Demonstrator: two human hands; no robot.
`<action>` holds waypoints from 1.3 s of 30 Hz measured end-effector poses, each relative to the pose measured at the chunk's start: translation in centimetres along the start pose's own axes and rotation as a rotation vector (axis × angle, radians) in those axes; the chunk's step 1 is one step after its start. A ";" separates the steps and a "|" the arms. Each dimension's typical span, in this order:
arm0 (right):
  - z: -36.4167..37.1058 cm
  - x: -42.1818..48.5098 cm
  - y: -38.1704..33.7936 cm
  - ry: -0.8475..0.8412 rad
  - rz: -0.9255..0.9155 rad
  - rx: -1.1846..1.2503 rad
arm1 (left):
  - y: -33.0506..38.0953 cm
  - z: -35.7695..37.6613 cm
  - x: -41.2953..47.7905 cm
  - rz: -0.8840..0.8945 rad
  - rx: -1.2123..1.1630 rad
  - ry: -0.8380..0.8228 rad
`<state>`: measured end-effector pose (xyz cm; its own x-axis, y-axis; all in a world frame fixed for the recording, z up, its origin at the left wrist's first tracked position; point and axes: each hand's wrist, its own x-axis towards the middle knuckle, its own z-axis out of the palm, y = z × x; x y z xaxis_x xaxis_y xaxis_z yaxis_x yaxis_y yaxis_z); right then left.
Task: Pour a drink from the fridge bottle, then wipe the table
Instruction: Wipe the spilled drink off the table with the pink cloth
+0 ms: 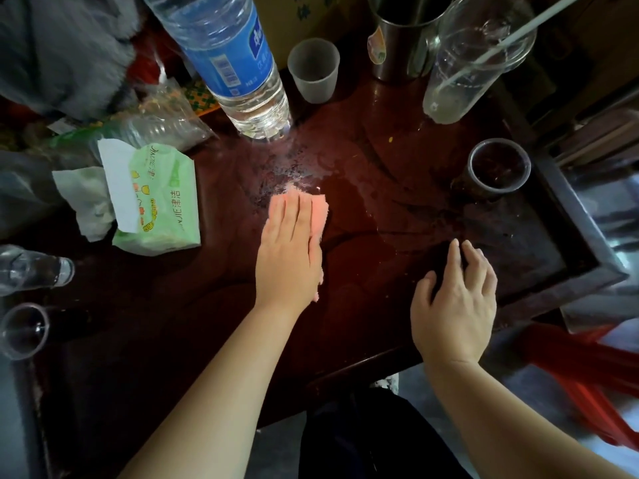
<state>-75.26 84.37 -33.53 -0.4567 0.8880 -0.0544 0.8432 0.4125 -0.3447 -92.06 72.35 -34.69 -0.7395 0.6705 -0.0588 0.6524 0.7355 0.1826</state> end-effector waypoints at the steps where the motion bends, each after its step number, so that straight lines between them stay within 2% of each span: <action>1: 0.0 0.0 0.0 0.003 -0.005 -0.003 | 0.2 0.1 -0.8 -0.015 -0.002 0.008; 7: 0.1 0.0 0.1 -0.002 -0.009 -0.009 | 1.9 0.3 -3.0 -0.277 -0.025 0.039; 13: 0.0 0.0 0.1 -0.016 -0.001 -0.006 | 1.8 0.4 0.2 -0.388 -0.018 0.040; 17: -0.1 0.0 0.0 -0.016 0.002 -0.003 | 1.2 0.4 2.4 -0.371 -0.016 0.064; 20: 0.0 0.0 0.1 -0.010 -0.002 0.002 | 0.1 -0.1 4.2 -0.234 0.059 0.062; 24: 0.0 -0.2 0.0 0.012 0.003 0.013 | -1.5 -1.0 6.9 0.053 0.079 -0.033; 29: 0.2 -0.1 0.0 0.030 -0.004 0.017 | -2.1 -2.3 9.9 0.382 0.139 -0.068; 39: 0.3 -0.1 0.1 0.042 -0.008 0.014 | -3.1 -2.6 11.4 0.686 0.035 -0.209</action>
<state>-75.19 84.28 -33.86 -0.4511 0.8924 -0.0121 0.8352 0.4174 -0.3580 -102.93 77.43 -33.42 -0.1162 0.9848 -0.1290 0.9664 0.1420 0.2142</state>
